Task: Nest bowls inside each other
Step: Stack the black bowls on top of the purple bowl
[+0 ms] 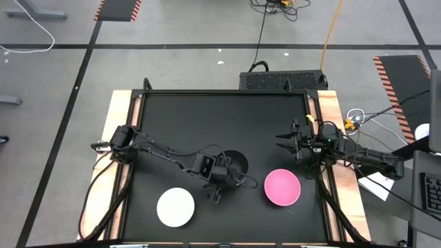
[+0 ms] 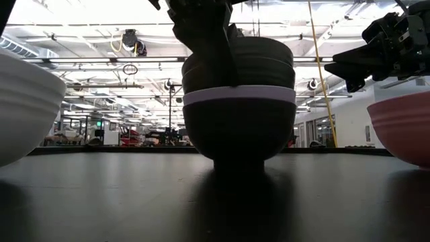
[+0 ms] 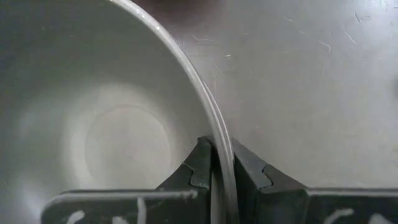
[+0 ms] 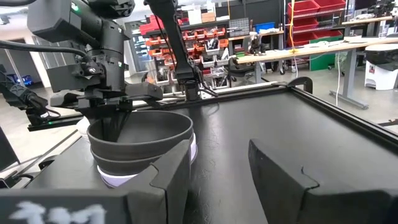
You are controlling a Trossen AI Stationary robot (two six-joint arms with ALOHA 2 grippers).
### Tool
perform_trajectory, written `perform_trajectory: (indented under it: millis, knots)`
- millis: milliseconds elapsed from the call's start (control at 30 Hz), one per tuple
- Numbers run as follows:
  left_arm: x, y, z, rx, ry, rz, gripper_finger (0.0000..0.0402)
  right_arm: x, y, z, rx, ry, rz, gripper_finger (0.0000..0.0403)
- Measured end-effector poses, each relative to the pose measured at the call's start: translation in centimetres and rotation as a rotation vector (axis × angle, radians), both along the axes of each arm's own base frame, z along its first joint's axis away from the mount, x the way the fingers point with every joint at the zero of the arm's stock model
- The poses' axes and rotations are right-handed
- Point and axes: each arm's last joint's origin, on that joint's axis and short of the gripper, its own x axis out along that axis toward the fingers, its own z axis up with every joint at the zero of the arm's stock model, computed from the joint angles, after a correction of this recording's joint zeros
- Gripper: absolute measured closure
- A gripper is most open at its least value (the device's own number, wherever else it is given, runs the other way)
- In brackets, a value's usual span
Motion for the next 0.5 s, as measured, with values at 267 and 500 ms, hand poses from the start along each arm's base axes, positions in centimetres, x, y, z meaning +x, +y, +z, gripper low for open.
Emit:
perform_trajectory:
  millis: [267,500]
  knots:
    - [-0.2,-0.32,-0.64,0.088,0.004,0.045,0.0292,0.0,0.0,0.0,0.0,0.0,0.0,0.025]
    - [-0.1,-0.31,-0.42,0.092,-0.012,0.051,0.02,0.0,0.0,0.01,0.0,-0.001,0.0,0.025]
